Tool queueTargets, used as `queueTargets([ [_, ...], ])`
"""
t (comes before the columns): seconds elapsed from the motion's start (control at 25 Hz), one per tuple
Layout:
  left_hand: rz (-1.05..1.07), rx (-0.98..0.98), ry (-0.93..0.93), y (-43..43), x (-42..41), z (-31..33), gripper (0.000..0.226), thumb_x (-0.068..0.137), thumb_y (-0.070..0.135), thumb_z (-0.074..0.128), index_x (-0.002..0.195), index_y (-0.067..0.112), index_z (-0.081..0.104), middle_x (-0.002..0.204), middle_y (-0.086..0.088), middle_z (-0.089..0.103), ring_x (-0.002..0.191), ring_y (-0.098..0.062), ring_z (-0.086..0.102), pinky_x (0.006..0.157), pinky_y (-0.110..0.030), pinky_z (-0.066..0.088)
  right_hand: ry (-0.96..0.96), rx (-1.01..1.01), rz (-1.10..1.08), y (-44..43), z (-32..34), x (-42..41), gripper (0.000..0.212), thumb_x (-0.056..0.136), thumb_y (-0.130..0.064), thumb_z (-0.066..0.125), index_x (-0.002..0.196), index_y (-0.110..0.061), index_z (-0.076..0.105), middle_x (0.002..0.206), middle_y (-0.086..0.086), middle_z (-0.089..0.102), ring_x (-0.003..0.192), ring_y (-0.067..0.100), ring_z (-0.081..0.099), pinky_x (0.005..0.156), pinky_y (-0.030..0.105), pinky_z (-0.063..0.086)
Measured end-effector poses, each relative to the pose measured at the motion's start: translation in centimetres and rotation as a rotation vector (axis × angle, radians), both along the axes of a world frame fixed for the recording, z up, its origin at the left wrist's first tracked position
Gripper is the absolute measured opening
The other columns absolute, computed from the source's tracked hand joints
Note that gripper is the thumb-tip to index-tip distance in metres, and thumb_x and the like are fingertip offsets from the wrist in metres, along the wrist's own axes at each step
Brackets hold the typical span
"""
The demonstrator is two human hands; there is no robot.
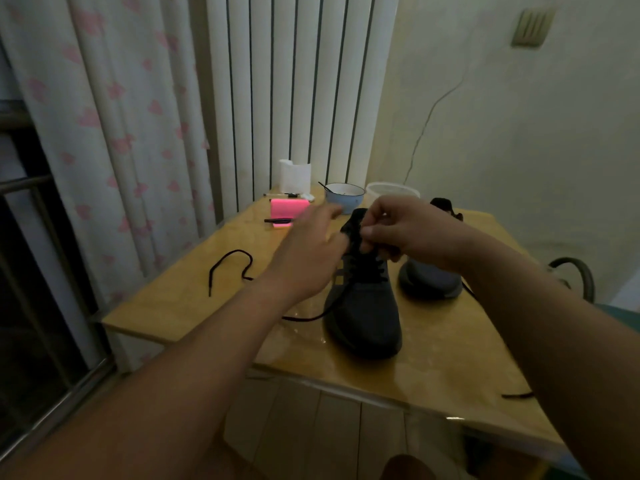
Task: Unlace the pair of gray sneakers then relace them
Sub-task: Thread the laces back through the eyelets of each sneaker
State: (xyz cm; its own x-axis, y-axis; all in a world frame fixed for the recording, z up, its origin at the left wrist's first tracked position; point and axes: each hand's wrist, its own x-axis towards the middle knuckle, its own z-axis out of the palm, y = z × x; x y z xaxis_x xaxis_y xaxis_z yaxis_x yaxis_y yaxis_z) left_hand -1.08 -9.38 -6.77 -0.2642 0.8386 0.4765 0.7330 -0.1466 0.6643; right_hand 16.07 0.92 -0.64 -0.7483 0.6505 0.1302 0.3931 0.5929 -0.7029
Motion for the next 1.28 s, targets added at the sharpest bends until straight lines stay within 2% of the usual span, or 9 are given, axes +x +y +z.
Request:
queueTargets([
  [0.12, -0.292, -0.100, -0.283, 0.9, 2.2, 1.8, 0.033, 0.111, 0.043, 0.041, 0.139, 0.028, 0.053, 0.113, 0.006, 0.066, 0.102, -0.008, 0.065, 0.089, -0.033, 0.057, 0.017, 0.045, 0.037, 0.3, 0.2, -0.7, 0.009, 0.101, -0.013, 0.063, 0.106, -0.011, 0.070, 0.089, 0.009, 0.075, 0.071, 0.015, 0.069, 0.067, 0.026, 0.056],
  [0.2, -0.227, -0.099, -0.259, 1.4, 1.3, 1.3, 0.030, 0.109, 0.048, 0.047, 0.121, 0.026, 0.062, 0.106, 0.005, 0.068, 0.098, -0.008, 0.065, 0.086, -0.034, 0.056, 0.094, -0.126, 0.014, 0.9, 0.0, 0.1, 0.013, 0.103, -0.014, 0.062, 0.108, -0.008, 0.072, 0.093, 0.010, 0.076, 0.077, 0.017, 0.070, 0.070, 0.027, 0.058],
  [0.32, -0.176, -0.075, -0.175, 1.9, -0.3, -0.1, 0.016, 0.107, 0.035, 0.057, 0.104, 0.023, 0.067, 0.093, 0.004, 0.067, 0.084, -0.004, 0.062, 0.074, -0.028, 0.050, 0.174, -0.251, -0.005, 2.2, -0.7, 0.9, 0.015, 0.103, -0.012, 0.061, 0.111, -0.006, 0.072, 0.096, 0.011, 0.078, 0.083, 0.021, 0.071, 0.073, 0.029, 0.060],
  [0.56, -0.152, 0.029, -0.223, 3.1, -0.7, -0.7, 0.018, 0.109, 0.027, 0.054, 0.101, 0.018, 0.067, 0.085, -0.001, 0.065, 0.069, -0.002, 0.058, 0.061, -0.017, 0.047, 0.217, -0.050, -0.062, 2.8, -1.1, -1.1, 0.014, 0.104, -0.018, 0.061, 0.110, -0.010, 0.070, 0.093, 0.007, 0.077, 0.081, 0.018, 0.072, 0.072, 0.029, 0.060],
  [0.68, -0.074, 0.051, -0.332, 3.3, -0.7, -1.5, 0.019, 0.110, 0.022, 0.051, 0.098, 0.024, 0.066, 0.100, 0.004, 0.069, 0.083, 0.004, 0.061, 0.066, -0.006, 0.042, 0.181, 0.033, -0.229, 4.9, -1.1, -1.0, 0.020, 0.108, -0.030, 0.054, 0.112, -0.018, 0.069, 0.105, 0.008, 0.072, 0.098, 0.026, 0.069, 0.076, 0.032, 0.054],
  [0.84, -0.039, 0.093, -0.386, 4.5, 0.6, -3.6, 0.017, 0.110, 0.027, 0.048, 0.104, 0.026, 0.064, 0.110, 0.003, 0.065, 0.102, -0.008, 0.062, 0.085, -0.028, 0.054, -0.226, 0.027, -0.197, 6.4, -2.2, -2.1, 0.050, 0.105, -0.056, 0.048, 0.129, -0.017, 0.068, 0.118, 0.004, 0.068, 0.109, 0.024, 0.062, 0.094, 0.039, 0.049],
  [0.92, -0.022, 0.106, -0.437, 4.9, 1.1, -4.0, 0.017, 0.111, 0.029, 0.046, 0.105, 0.025, 0.062, 0.108, 0.000, 0.064, 0.102, -0.015, 0.063, 0.090, -0.045, 0.058, -0.302, 0.029, -0.150, 6.5, -1.9, -2.4, 0.050, 0.101, -0.058, 0.054, 0.129, -0.020, 0.068, 0.120, -0.001, 0.065, 0.112, 0.017, 0.059, 0.094, 0.035, 0.044],
  [1.08, -0.004, 0.115, -0.482, 4.8, 1.2, -4.3, 0.019, 0.112, 0.030, 0.044, 0.105, 0.026, 0.061, 0.101, -0.003, 0.065, 0.093, -0.023, 0.064, 0.087, -0.057, 0.057, -0.052, 0.077, -0.014, 7.5, -1.4, -2.2, 0.020, 0.100, -0.035, 0.067, 0.093, -0.016, 0.068, 0.092, -0.002, 0.062, 0.084, 0.007, 0.059, 0.076, 0.029, 0.043],
  [1.28, 0.017, 0.172, -0.505, 4.8, 2.0, -5.3, 0.019, 0.112, 0.029, 0.044, 0.106, 0.027, 0.062, 0.098, 0.005, 0.066, 0.092, -0.014, 0.065, 0.085, -0.055, 0.057, 0.156, -0.058, 0.033, 7.6, -4.1, -2.5, 0.018, 0.100, -0.033, 0.067, 0.095, -0.016, 0.066, 0.090, 0.001, 0.066, 0.082, 0.006, 0.064, 0.073, 0.020, 0.049],
])
